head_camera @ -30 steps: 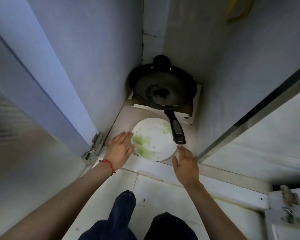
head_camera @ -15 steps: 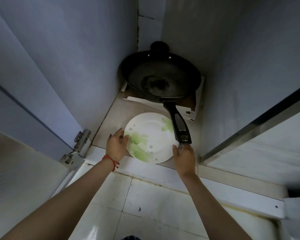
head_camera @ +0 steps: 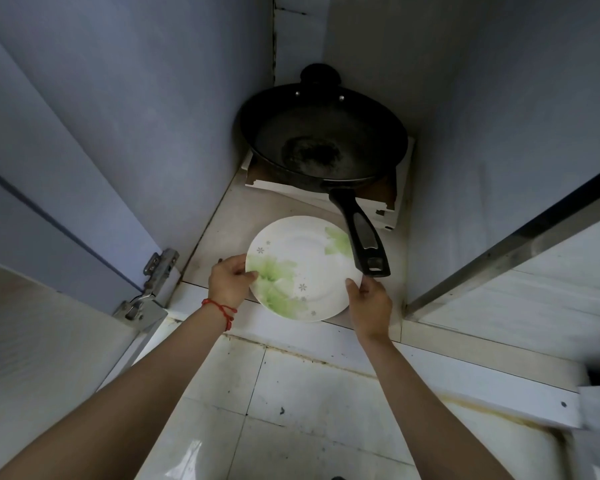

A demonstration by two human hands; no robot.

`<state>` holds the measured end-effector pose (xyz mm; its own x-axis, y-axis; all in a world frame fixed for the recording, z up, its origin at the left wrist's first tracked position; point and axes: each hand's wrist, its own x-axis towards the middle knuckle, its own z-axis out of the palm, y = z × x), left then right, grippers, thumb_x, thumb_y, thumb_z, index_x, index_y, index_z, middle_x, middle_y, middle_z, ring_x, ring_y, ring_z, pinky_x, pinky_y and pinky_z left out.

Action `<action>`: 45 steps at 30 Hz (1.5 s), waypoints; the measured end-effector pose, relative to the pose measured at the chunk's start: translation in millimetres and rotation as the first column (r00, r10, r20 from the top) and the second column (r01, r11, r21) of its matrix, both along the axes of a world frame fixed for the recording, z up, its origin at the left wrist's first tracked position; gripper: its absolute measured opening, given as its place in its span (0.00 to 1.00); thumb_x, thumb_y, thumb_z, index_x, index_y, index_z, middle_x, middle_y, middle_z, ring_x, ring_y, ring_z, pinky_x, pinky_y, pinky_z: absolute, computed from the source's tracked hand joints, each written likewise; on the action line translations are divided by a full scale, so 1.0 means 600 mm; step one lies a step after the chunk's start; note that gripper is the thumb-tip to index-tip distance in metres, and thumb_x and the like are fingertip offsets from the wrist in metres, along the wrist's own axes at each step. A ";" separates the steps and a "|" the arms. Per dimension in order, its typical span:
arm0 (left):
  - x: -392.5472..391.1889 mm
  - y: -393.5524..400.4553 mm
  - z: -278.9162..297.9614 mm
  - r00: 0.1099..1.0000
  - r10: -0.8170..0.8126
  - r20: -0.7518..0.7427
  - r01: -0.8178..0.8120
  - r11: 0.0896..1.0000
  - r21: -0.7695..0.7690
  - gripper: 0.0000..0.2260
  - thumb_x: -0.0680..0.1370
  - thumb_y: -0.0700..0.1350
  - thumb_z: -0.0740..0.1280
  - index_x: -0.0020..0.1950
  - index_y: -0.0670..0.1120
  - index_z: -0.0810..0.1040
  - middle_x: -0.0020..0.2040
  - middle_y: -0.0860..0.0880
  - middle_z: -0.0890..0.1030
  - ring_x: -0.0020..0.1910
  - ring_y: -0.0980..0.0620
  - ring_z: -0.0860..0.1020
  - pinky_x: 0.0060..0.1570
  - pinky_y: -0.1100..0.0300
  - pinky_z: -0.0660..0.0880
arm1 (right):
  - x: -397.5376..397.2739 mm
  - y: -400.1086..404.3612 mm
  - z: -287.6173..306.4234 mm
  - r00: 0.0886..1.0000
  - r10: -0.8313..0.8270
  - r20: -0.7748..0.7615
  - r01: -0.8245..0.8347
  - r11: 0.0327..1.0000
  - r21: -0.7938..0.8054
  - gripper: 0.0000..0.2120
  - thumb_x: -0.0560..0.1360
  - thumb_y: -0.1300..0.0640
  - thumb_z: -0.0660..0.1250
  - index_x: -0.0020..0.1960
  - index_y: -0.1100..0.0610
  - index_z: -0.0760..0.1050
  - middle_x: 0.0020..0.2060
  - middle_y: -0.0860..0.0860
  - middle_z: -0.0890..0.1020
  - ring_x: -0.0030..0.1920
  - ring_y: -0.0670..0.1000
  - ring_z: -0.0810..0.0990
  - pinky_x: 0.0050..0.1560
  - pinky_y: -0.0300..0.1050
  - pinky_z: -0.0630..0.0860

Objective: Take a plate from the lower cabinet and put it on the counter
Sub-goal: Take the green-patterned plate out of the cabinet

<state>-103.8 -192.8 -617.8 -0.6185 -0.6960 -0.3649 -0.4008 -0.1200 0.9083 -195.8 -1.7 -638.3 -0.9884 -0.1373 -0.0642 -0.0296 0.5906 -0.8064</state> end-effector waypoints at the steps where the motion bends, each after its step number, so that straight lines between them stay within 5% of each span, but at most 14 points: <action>1: 0.003 0.000 0.000 1.000 0.010 -0.006 -0.010 1.000 0.011 0.16 0.70 0.25 0.63 0.56 0.34 0.76 0.56 0.33 0.78 0.54 0.39 0.78 0.54 0.52 0.73 | 0.003 0.001 0.001 1.000 0.011 0.001 -0.011 1.000 -0.007 0.12 0.74 0.59 0.65 0.41 0.70 0.74 0.39 0.66 0.80 0.41 0.62 0.77 0.43 0.51 0.75; 9: 0.036 0.008 0.001 0.997 0.077 -0.032 -0.073 0.993 0.094 0.15 0.70 0.27 0.64 0.57 0.35 0.76 0.56 0.34 0.79 0.54 0.39 0.78 0.58 0.46 0.74 | 0.027 0.003 0.011 1.000 0.008 0.022 -0.007 0.998 -0.063 0.13 0.74 0.60 0.65 0.38 0.70 0.73 0.35 0.66 0.80 0.39 0.64 0.77 0.38 0.47 0.71; 17: 0.055 0.010 0.011 0.990 0.132 -0.046 -0.126 0.985 0.115 0.16 0.69 0.27 0.66 0.55 0.36 0.77 0.54 0.36 0.80 0.52 0.39 0.79 0.58 0.44 0.74 | 0.041 0.008 0.030 0.999 -0.005 0.037 0.010 0.992 -0.126 0.12 0.73 0.61 0.66 0.40 0.71 0.74 0.38 0.68 0.81 0.41 0.65 0.78 0.43 0.51 0.76; 25: 0.082 0.010 0.020 0.983 0.164 -0.082 -0.149 0.975 0.166 0.16 0.68 0.26 0.66 0.54 0.38 0.77 0.43 0.45 0.81 0.46 0.44 0.79 0.49 0.53 0.78 | 0.056 0.018 0.050 0.990 0.015 0.140 0.007 0.988 -0.153 0.16 0.72 0.60 0.67 0.38 0.74 0.71 0.36 0.71 0.78 0.34 0.55 0.69 0.37 0.42 0.66; 28: 0.097 0.010 0.026 0.980 0.177 -0.094 -0.160 0.972 0.172 0.16 0.68 0.26 0.66 0.54 0.38 0.77 0.41 0.48 0.81 0.43 0.46 0.79 0.35 0.64 0.80 | 0.063 0.019 0.061 0.983 0.034 0.181 0.007 0.975 -0.223 0.15 0.72 0.62 0.68 0.40 0.76 0.71 0.39 0.72 0.79 0.38 0.67 0.76 0.45 0.55 0.78; 31: 0.111 0.009 0.035 0.977 0.191 -0.090 -0.174 0.970 0.172 0.15 0.68 0.26 0.66 0.51 0.40 0.77 0.43 0.46 0.81 0.44 0.45 0.79 0.32 0.64 0.80 | 0.070 0.015 0.074 0.976 0.048 0.212 0.008 0.966 -0.257 0.10 0.72 0.63 0.68 0.39 0.72 0.74 0.38 0.65 0.83 0.44 0.68 0.78 0.50 0.64 0.78; 34: 0.126 0.005 0.048 0.975 0.201 -0.096 -0.183 0.969 0.164 0.15 0.68 0.27 0.67 0.51 0.41 0.77 0.46 0.44 0.80 0.42 0.47 0.80 0.31 0.66 0.79 | 0.077 0.010 0.088 0.961 0.073 0.266 0.011 0.952 -0.305 0.03 0.71 0.65 0.68 0.38 0.61 0.77 0.39 0.57 0.83 0.39 0.56 0.79 0.47 0.57 0.80; 39: 0.158 0.001 0.080 0.966 0.209 -0.153 -0.197 0.976 0.090 0.15 0.68 0.28 0.68 0.52 0.41 0.78 0.45 0.45 0.82 0.43 0.45 0.81 0.38 0.57 0.79 | 0.091 0.005 0.103 0.942 0.136 0.306 -0.008 0.922 -0.387 0.06 0.71 0.65 0.68 0.38 0.56 0.78 0.40 0.55 0.83 0.38 0.50 0.81 0.40 0.47 0.80; 45: 0.203 -0.003 0.120 0.939 0.259 -0.227 -0.248 0.966 0.075 0.14 0.68 0.28 0.67 0.50 0.43 0.79 0.42 0.49 0.82 0.38 0.53 0.82 0.33 0.65 0.79 | 0.114 -0.013 0.136 0.932 0.204 0.298 -0.049 0.889 -0.456 0.08 0.71 0.65 0.69 0.38 0.53 0.79 0.37 0.49 0.83 0.38 0.46 0.82 0.39 0.39 0.81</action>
<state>17.8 -194.6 -545.6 -0.4953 -0.8270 -0.2659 -0.1293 -0.2325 0.9640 -127.6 -9.5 -556.8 -0.8920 -0.3504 -0.2856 0.2318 0.1879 -0.9544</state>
